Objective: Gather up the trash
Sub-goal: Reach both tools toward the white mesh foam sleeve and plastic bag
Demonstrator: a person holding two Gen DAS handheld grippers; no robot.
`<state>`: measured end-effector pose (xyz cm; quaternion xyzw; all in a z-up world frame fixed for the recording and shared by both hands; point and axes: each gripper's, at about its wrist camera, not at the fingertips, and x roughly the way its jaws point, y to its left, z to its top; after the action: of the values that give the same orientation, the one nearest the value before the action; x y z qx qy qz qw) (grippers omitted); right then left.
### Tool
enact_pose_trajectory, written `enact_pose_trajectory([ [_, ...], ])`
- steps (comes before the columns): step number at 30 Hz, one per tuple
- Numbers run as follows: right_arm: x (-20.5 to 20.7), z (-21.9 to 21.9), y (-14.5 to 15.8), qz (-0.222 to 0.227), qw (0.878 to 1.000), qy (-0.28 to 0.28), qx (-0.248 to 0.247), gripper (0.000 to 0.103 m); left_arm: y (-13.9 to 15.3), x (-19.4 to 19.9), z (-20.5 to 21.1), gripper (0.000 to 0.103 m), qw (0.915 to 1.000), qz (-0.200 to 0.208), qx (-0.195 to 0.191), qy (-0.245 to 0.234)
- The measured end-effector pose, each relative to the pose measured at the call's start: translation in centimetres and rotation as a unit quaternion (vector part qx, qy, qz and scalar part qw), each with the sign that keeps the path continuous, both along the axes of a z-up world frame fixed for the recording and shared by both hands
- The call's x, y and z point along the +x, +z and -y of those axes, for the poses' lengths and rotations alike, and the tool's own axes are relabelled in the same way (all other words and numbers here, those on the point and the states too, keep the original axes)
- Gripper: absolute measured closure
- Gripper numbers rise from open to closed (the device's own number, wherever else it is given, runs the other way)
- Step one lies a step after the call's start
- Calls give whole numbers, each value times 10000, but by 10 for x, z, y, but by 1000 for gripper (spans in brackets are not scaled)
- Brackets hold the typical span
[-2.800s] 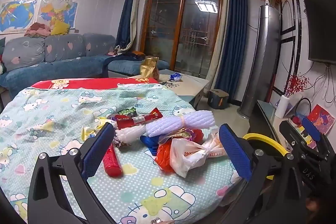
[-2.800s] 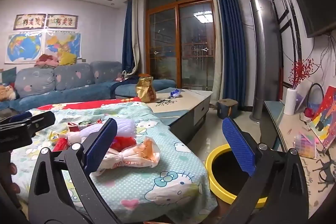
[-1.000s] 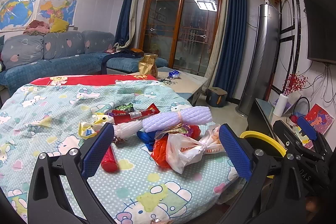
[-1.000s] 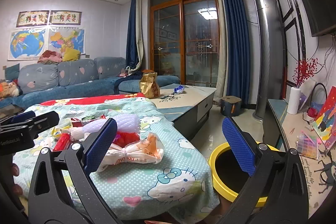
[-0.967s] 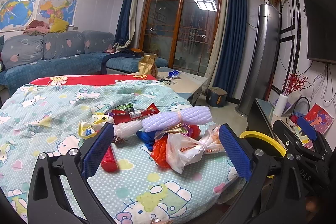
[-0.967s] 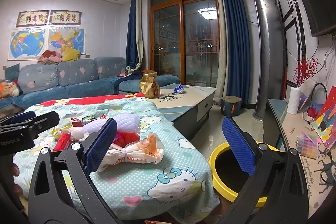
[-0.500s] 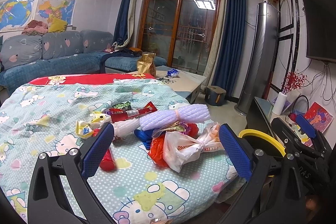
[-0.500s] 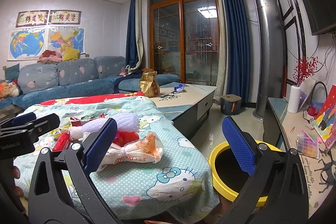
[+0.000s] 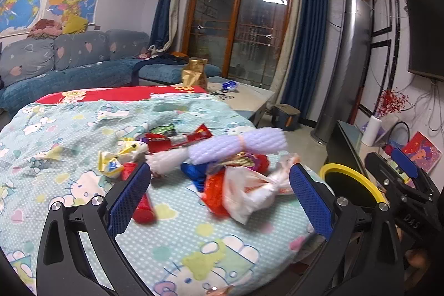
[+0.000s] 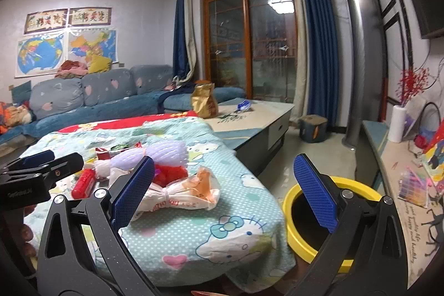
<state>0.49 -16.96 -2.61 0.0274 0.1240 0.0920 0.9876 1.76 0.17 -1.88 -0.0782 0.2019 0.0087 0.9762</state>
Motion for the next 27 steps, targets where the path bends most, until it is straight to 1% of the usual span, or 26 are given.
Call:
enact_pose_trajectory([
  [7, 24, -12, 7, -199, 9991, 384, -20, 11, 4, 18, -26, 6, 9996, -46, -21, 286],
  [12, 45, -33, 12, -496, 9959, 746, -126, 11, 10, 29, -46, 6, 9987, 45, 43, 502],
  [16, 60, -47, 14, -734, 9923, 964, -245, 11, 13, 40, -62, 6, 9983, 97, 27, 571],
  [20, 75, -63, 12, -994, 9878, 1148, -339, 11, 12, 55, -83, 6, 9982, 41, -76, 602],
  [23, 90, -68, 10, -1297, 9828, 1257, -389, 11, 10, 70, -101, 6, 9982, -125, -215, 543],
  [27, 114, -71, 1, -1712, 9759, 1309, -342, 11, 3, 94, -115, 7, 9977, -431, -510, 139],
])
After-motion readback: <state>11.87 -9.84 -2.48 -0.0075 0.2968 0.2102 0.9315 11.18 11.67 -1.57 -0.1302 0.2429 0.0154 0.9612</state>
